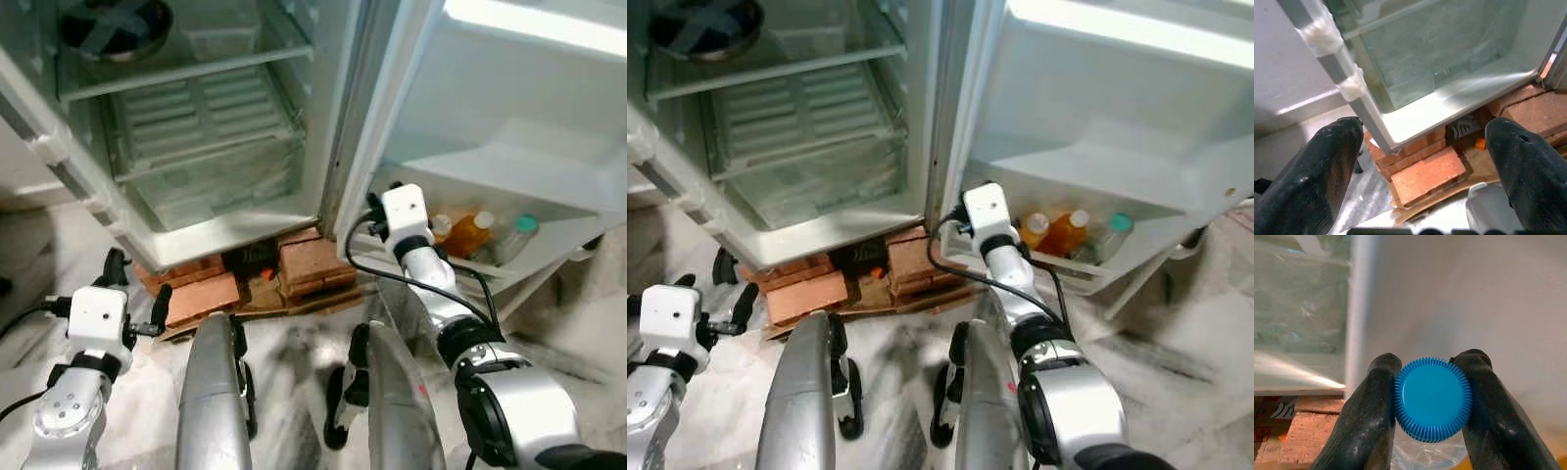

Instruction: Restocking fridge

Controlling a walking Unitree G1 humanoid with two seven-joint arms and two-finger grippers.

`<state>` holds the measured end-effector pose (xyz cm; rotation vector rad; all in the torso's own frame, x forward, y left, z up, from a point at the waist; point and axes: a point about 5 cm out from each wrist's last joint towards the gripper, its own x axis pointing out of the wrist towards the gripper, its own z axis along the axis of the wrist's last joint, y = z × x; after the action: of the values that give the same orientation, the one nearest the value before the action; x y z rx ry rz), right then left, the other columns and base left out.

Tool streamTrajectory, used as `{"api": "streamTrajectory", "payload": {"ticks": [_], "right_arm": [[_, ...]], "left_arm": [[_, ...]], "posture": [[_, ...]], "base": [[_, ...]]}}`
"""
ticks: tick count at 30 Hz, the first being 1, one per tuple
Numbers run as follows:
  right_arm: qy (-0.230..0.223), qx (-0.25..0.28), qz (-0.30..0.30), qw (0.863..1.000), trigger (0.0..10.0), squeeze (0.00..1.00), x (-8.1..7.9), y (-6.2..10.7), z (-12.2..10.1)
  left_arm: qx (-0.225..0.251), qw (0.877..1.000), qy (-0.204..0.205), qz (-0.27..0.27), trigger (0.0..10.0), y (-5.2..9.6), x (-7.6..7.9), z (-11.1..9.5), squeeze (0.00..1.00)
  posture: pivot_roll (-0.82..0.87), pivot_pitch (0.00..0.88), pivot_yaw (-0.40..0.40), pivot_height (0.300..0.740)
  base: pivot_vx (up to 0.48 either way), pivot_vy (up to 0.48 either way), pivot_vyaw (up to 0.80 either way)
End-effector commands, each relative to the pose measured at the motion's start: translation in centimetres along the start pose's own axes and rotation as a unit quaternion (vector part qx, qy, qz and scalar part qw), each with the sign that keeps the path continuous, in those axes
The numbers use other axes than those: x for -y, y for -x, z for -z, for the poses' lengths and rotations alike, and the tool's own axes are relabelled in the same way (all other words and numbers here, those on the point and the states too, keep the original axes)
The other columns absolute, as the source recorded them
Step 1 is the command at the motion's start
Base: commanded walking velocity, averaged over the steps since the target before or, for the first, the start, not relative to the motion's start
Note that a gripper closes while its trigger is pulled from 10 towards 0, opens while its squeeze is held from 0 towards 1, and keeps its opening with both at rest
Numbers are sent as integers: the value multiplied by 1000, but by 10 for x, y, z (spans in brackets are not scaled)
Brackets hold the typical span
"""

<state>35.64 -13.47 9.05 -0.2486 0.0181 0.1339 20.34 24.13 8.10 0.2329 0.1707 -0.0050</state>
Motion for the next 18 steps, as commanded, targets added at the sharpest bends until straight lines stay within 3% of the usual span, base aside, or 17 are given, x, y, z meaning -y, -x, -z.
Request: {"api": "streamTrajectory", "payload": {"ticks": [1, 18], "right_arm": [[-19, -64, -3, 998, 10000, 0, -4, 11, 26], [-68, -140, 75, 985, 10000, 0, 39, 14, 41]], "left_arm": [[2, 1000, -5, 7, 10000, 0, 3, -3, 0], [10, 1000, -10, 17, 10000, -18, 6, -7, 0]], "posture": [[215, 316, -41, 597], [194, 257, -33, 597]], "base": [[0, 0, 0], [0, 0, 0]]}}
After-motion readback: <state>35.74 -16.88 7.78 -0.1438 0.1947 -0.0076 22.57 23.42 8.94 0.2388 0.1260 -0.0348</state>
